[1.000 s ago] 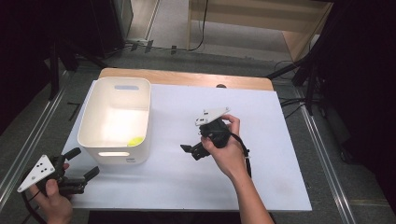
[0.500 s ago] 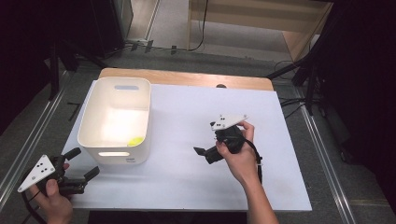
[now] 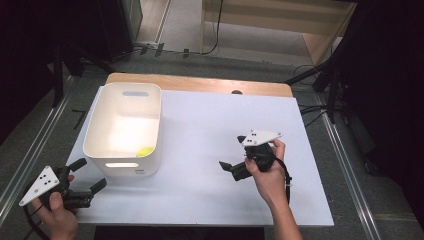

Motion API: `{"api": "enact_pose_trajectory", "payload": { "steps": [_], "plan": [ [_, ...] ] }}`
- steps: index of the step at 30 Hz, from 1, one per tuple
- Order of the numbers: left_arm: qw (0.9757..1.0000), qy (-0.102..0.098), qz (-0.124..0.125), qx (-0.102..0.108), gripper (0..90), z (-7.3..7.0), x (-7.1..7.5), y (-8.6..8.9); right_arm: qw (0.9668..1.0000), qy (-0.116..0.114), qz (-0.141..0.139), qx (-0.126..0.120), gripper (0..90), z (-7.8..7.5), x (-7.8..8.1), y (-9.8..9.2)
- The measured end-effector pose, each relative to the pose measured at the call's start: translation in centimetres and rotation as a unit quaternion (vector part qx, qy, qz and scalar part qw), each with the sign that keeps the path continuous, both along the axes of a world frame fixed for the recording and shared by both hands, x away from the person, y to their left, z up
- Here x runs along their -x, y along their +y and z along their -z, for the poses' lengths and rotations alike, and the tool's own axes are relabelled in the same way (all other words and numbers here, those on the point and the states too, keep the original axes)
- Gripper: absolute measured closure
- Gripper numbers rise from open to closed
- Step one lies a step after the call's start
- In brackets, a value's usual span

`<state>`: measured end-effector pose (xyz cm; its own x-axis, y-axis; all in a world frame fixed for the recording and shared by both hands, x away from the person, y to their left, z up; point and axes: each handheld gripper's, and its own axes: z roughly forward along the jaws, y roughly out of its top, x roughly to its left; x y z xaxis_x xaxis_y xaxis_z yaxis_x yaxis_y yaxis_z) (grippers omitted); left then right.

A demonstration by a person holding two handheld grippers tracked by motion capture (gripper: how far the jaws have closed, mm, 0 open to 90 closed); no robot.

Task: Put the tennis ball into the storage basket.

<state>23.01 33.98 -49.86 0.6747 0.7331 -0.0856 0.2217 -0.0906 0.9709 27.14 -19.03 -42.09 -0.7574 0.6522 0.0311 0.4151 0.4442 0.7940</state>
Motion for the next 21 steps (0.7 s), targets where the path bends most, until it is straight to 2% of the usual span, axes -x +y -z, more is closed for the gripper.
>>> {"api": "enact_pose_trajectory", "payload": {
  "steps": [15,21],
  "plan": [
    [1.0000,0.000,0.000,-0.001,0.0,0.0,0.0,0.0,0.9994,-0.006,0.029,-0.017,0.0,1.6,1.5,-2.6],
    [1.0000,0.000,0.000,-0.002,0.0,0.0,0.0,0.0,0.9988,-0.001,0.043,-0.022,0.0,2.3,2.1,-3.7]
  ]
}}
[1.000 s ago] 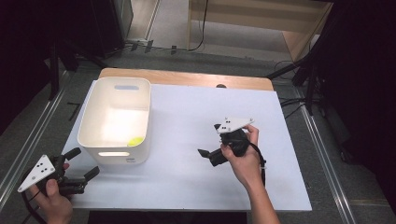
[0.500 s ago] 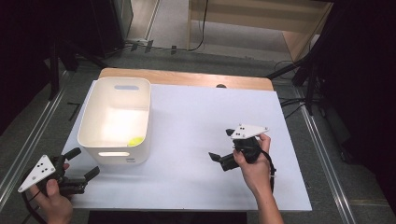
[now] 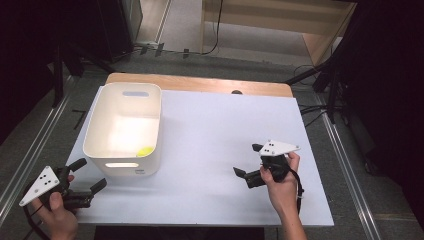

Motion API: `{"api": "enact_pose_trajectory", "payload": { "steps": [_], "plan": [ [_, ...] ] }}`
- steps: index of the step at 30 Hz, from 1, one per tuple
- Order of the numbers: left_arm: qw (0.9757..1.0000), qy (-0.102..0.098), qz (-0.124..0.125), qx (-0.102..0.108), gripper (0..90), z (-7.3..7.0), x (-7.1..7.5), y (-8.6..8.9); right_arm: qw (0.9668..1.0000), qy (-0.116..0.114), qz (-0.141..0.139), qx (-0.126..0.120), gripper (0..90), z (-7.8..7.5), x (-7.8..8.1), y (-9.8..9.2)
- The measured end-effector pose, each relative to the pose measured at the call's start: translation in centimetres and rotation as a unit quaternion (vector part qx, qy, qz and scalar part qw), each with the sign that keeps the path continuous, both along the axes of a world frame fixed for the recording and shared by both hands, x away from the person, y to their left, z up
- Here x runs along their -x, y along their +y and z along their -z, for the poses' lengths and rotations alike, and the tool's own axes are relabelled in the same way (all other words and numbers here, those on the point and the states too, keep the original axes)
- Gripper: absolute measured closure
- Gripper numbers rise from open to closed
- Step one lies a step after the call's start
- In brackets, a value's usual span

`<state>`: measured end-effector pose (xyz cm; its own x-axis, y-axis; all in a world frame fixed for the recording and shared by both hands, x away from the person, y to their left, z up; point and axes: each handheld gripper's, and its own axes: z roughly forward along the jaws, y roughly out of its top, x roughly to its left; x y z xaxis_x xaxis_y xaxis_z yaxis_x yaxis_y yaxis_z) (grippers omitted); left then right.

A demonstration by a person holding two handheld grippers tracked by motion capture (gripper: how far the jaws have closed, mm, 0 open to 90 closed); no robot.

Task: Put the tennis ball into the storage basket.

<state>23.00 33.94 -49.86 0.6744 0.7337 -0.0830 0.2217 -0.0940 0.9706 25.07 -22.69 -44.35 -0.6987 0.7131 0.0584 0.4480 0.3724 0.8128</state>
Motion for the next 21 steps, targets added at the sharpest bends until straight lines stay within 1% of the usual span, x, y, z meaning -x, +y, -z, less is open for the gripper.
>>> {"api": "enact_pose_trajectory", "payload": {
  "steps": [9,21],
  "plan": [
    [1.0000,0.000,0.000,0.000,0.0,0.0,0.0,0.0,0.9998,0.003,0.018,-0.010,0.0,1.2,0.8,-1.5],
    [1.0000,-0.001,0.000,0.000,0.0,0.0,0.0,0.0,0.9991,0.002,0.038,-0.020,0.0,2.1,1.7,-3.3]
  ]
}}
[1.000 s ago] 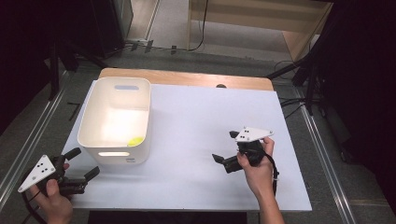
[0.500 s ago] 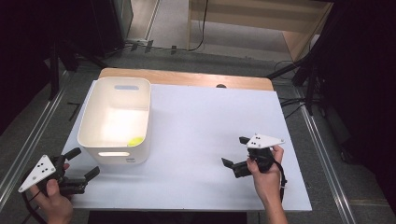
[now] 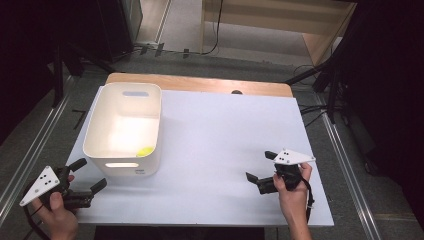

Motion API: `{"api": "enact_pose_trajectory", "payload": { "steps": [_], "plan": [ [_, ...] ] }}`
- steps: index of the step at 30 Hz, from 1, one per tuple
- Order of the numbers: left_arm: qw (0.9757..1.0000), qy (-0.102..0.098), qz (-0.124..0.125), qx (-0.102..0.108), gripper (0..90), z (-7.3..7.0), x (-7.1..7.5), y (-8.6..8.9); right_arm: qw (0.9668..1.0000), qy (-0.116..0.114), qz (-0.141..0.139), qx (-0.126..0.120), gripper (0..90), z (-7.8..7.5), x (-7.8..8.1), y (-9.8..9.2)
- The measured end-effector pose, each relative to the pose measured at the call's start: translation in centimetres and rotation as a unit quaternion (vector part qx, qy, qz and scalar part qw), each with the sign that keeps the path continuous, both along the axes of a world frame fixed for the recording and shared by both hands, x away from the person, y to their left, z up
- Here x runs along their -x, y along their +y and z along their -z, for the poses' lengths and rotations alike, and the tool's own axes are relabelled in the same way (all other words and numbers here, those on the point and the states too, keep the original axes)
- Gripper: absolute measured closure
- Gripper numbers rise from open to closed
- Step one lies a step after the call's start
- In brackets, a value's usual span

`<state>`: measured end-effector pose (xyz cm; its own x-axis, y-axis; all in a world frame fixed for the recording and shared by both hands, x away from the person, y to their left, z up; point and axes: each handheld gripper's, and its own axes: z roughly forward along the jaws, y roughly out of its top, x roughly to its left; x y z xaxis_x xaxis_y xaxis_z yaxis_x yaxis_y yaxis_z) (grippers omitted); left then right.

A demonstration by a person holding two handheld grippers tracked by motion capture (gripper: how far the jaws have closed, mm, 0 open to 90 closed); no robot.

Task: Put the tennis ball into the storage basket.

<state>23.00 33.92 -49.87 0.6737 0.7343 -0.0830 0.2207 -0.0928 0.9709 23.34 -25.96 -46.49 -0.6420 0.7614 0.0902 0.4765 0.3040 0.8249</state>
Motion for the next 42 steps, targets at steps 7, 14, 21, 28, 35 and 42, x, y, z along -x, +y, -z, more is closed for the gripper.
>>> {"api": "enact_pose_trajectory", "payload": {
  "steps": [7,14,21,28,35,42],
  "plan": [
    [1.0000,0.000,0.000,-0.001,0.0,0.0,0.0,0.0,0.9999,-0.003,0.014,-0.005,0.0,0.6,0.5,-1.1],
    [1.0000,0.001,0.000,-0.001,0.0,0.0,0.0,0.0,0.9996,-0.004,0.025,-0.011,0.0,1.1,1.0,-2.0],
    [1.0000,0.001,0.000,-0.001,0.0,0.0,0.0,0.0,0.9991,-0.002,0.037,-0.020,0.0,1.8,1.4,-2.9],
    [1.0000,0.001,0.000,-0.001,0.0,0.0,0.0,0.0,0.9984,-0.003,0.048,-0.028,0.0,2.5,1.9,-3.7],
    [1.0000,0.001,0.000,-0.001,0.0,0.0,0.0,0.0,0.9975,-0.002,0.061,-0.035,0.0,3.2,2.4,-4.4],
    [1.0000,0.000,0.000,-0.001,0.0,0.0,0.0,0.0,0.9960,-0.009,0.075,-0.048,0.0,3.7,3.0,-5.1]
  ]
}}
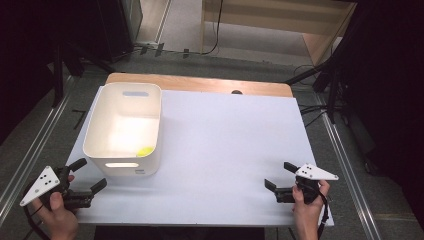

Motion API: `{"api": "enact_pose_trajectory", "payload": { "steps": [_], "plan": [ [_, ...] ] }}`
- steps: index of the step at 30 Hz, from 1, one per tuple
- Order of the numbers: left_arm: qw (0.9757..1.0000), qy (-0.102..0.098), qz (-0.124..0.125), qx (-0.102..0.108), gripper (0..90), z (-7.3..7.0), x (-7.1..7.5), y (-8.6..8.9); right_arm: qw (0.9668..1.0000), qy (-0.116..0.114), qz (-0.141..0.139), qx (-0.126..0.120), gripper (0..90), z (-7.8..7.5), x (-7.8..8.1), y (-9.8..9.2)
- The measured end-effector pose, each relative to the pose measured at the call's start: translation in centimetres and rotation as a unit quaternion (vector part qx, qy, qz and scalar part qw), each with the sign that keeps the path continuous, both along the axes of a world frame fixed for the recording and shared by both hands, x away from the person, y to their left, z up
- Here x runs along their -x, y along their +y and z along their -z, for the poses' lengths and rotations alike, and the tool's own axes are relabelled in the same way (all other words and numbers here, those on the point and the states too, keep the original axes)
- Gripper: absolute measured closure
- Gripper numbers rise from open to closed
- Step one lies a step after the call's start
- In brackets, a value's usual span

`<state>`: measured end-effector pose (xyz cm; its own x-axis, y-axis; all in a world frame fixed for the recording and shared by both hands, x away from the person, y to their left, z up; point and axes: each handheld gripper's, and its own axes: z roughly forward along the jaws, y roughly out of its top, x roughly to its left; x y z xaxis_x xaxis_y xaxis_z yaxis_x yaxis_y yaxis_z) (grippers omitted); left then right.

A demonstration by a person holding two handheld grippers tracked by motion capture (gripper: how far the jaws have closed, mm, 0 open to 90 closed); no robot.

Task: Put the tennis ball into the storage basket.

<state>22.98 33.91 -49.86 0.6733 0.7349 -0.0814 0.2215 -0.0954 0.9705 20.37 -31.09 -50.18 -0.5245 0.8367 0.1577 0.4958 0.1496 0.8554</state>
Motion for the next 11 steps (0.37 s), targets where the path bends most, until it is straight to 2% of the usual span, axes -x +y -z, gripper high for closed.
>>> {"api": "enact_pose_trajectory", "payload": {
  "steps": [11],
  "plan": [
    [1.0000,0.000,-0.001,0.001,0.0,0.00,-0.06,0.00,0.9999,-0.004,0.009,-0.014,0.0,0.48,0.41,-0.51]
  ]
}}
